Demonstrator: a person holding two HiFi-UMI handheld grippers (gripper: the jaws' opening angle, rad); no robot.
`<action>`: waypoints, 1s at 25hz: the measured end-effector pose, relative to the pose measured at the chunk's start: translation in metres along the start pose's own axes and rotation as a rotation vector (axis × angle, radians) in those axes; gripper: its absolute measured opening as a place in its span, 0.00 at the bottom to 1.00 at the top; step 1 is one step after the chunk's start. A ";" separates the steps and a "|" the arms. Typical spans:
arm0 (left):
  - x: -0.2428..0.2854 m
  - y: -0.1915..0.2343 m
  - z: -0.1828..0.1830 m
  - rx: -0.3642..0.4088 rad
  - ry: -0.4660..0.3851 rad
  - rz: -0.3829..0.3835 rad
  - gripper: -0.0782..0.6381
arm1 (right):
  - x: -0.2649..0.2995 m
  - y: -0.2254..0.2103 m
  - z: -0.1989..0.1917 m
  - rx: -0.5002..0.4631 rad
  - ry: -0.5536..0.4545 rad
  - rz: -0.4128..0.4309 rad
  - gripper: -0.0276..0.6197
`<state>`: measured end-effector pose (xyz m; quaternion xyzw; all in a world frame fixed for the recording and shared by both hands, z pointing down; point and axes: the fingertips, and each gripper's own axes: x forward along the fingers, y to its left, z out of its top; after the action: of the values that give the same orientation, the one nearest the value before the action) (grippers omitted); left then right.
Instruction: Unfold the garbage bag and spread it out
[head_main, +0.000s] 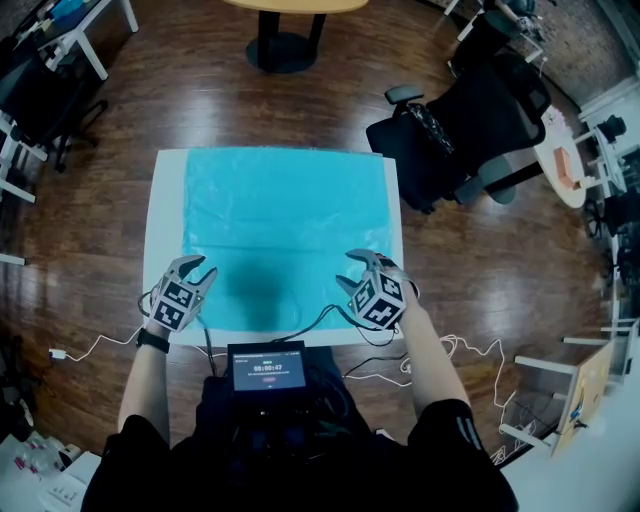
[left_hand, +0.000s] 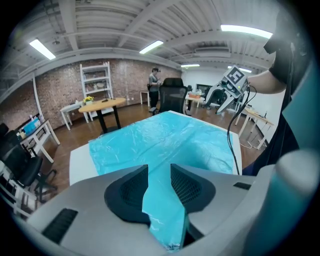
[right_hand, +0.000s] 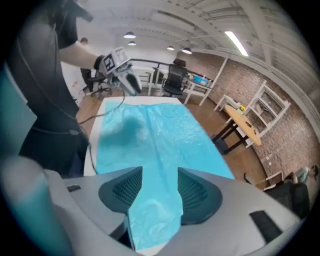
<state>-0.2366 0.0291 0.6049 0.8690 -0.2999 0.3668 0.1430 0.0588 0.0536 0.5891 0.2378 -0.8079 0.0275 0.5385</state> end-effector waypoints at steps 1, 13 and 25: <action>0.001 0.000 0.000 -0.006 -0.001 -0.001 0.31 | -0.003 -0.010 0.002 0.042 -0.028 -0.026 0.43; 0.046 0.012 -0.048 -0.171 0.129 0.022 0.31 | 0.045 -0.044 -0.044 0.409 -0.022 -0.093 0.43; 0.063 -0.001 -0.104 -0.180 0.362 0.029 0.34 | 0.113 -0.055 -0.088 0.556 0.091 -0.052 0.43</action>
<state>-0.2582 0.0523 0.7223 0.7681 -0.3131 0.4909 0.2665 0.1217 -0.0090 0.7142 0.3954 -0.7381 0.2449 0.4887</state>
